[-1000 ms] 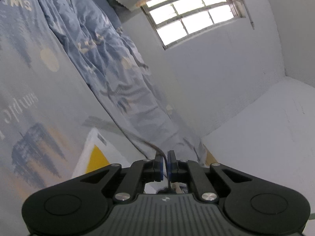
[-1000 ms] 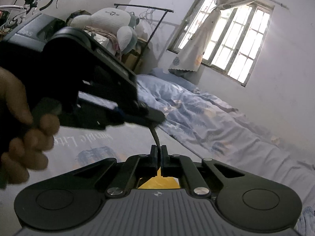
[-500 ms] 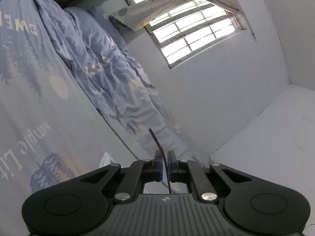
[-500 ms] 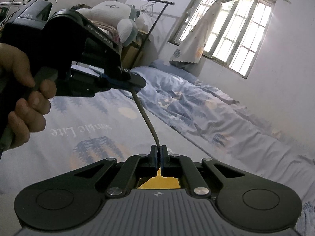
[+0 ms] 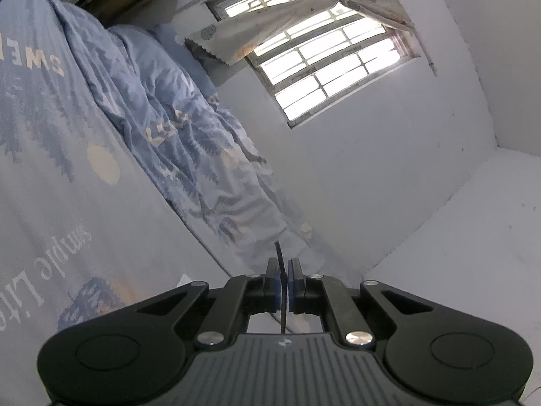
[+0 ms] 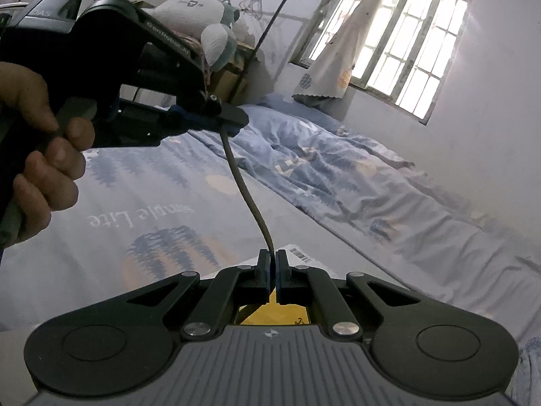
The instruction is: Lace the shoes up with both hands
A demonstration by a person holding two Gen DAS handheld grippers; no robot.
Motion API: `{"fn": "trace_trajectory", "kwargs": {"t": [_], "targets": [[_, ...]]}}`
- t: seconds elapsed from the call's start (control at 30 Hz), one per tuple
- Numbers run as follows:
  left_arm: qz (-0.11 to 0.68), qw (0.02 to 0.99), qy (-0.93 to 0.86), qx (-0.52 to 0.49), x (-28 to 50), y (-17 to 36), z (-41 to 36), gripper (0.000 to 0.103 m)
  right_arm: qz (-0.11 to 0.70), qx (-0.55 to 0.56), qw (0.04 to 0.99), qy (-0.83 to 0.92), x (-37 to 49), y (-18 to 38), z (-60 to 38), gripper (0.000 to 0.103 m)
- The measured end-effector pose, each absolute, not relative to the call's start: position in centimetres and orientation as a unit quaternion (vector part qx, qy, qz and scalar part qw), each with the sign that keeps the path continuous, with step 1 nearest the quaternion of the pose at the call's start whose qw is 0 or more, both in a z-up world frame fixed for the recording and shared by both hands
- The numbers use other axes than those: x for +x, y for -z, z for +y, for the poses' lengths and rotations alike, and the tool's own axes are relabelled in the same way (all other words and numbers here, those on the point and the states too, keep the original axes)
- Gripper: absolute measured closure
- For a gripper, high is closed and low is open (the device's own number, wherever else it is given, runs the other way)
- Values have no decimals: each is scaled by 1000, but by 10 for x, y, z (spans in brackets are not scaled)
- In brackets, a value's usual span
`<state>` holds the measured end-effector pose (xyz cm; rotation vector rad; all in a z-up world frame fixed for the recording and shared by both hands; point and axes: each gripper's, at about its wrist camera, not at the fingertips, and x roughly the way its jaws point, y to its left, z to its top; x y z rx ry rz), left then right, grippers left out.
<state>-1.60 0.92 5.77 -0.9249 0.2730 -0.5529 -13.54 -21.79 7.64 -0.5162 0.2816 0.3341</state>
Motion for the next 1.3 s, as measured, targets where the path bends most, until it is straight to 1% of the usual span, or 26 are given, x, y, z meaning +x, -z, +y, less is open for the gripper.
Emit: {"fn": "trace_trajectory", "kwargs": {"t": [0.23,0.27,0.3,0.33,0.37,0.4,0.5,0.6,0.73,0.83,0.87,0.9,0.97,1.27,1.3], "targets": [[119,870,252,-407,-20,-66,5,103,144,-252,942,-170,-136,-74,-217,100],[118,873,249,-403,-21,-68,4,103,143,-252,942,-169,-136,-74,-216,95],[116,876,249,-397,-22,-69,2,103,142,-250,943,-168,-137,-74,-217,85],[115,881,246,-387,-23,-71,0,103,141,-247,944,-169,-138,-74,-217,78],[114,886,244,-376,-23,-74,-2,103,139,-243,945,-171,-140,-75,-219,64],[112,898,239,-353,-25,-78,-7,103,135,-238,946,-174,-141,-76,-221,58],[106,928,231,-271,-31,-89,-24,103,124,-216,951,-182,-145,-82,-233,58],[106,952,230,-174,-39,-96,-51,103,113,-165,962,-187,-146,-94,-257,58],[93,960,259,-55,-55,-98,-91,103,83,-30,974,-210,-148,-120,-311,58],[68,952,299,14,-75,-97,-118,103,66,54,969,-231,-151,-132,-342,59],[63,949,308,28,-79,-95,-125,103,64,74,967,-237,-152,-135,-350,62],[61,945,319,36,-82,-94,-131,103,64,87,964,-243,-153,-136,-355,70],[57,936,343,51,-88,-92,-144,103,69,100,961,-250,-152,-136,-360,76],[53,914,398,56,-97,-83,-165,103,92,87,958,-257,-151,-136,-362,76],[53,912,402,55,-98,-82,-166,103,94,86,958,-256,-151,-135,-362,80]]}}
